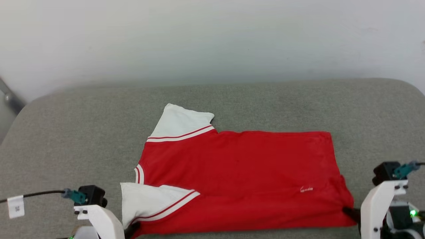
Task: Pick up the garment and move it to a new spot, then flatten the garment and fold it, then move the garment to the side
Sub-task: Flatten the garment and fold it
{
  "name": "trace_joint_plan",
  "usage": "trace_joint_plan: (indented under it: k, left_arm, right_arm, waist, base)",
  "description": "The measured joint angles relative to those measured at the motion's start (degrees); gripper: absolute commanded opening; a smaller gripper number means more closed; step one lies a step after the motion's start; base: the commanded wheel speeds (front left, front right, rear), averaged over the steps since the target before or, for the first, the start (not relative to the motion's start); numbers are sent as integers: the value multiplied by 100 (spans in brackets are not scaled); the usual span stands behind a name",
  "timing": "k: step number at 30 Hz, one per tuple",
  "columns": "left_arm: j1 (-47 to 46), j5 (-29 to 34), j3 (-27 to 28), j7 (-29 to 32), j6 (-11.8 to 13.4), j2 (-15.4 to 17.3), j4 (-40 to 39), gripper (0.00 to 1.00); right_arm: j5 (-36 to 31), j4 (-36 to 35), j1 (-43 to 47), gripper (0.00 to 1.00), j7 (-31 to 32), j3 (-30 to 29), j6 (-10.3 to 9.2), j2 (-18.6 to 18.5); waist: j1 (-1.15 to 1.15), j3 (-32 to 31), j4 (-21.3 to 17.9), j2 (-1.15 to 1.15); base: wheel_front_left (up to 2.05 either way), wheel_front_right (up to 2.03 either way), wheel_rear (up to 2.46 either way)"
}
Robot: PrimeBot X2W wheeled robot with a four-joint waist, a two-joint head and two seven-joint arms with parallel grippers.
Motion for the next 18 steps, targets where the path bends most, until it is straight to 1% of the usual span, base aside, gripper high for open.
trace_joint_plan:
  k: [1, 2, 3, 4, 7, 12, 15, 18]
  left_arm:
    - [38, -40, 15, -56, -2, -44, 56, 0]
    - [62, -93, 37, -100, -3, -114, 130, 13]
    - [74, -123, 38, -155, -8, -187, 197, 60]
    - [74, -136, 42, -218, -33, -253, 272, 100]
    - [43, -165, 69, -371, -110, -357, 502, 100]
    - [-167, -56, 222, -722, -229, -327, 577, 100]
    - [-339, 120, 354, -1056, -199, -304, 534, 100]
    - [-634, 361, 434, -1303, -53, -305, 408, 100]
  right_arm:
    - [-42, 12, 99, 0, -20, 2, 0, 30]
    - [-48, 23, 195, 0, -112, -18, 0, 86]
    - [-51, 42, 263, 42, -237, -41, 0, 165]
    - [-87, 64, 307, 100, -343, -21, 0, 207]
    - [-112, 54, 401, 100, -890, 15, 0, 276]
    - [-330, -221, 398, 100, -2013, 88, 0, 289]
    - [-534, -403, 392, 100, -2629, 85, 0, 299]
    - [-767, -598, 302, 100, -3216, 3, 0, 357]
  waist:
    - [0, 7, -1, 0]
    - [0, 25, -1, 0]
    - [0, 48, 1, 0]
    - [1, 71, -1, 0]
    - [0, 115, -18, 0]
    - [0, 99, -145, 0]
    - [0, 56, -249, 0]
    - [1, 74, -371, 0]
  base:
    - [0, 0, 0]
    - [0, 0, 0]
    - [0, 0, 0]
    - [0, 0, 0]
    - [0, 0, 0]
    - [0, 0, 0]
    - [0, 0, 0]
    - [0, 0, 0]
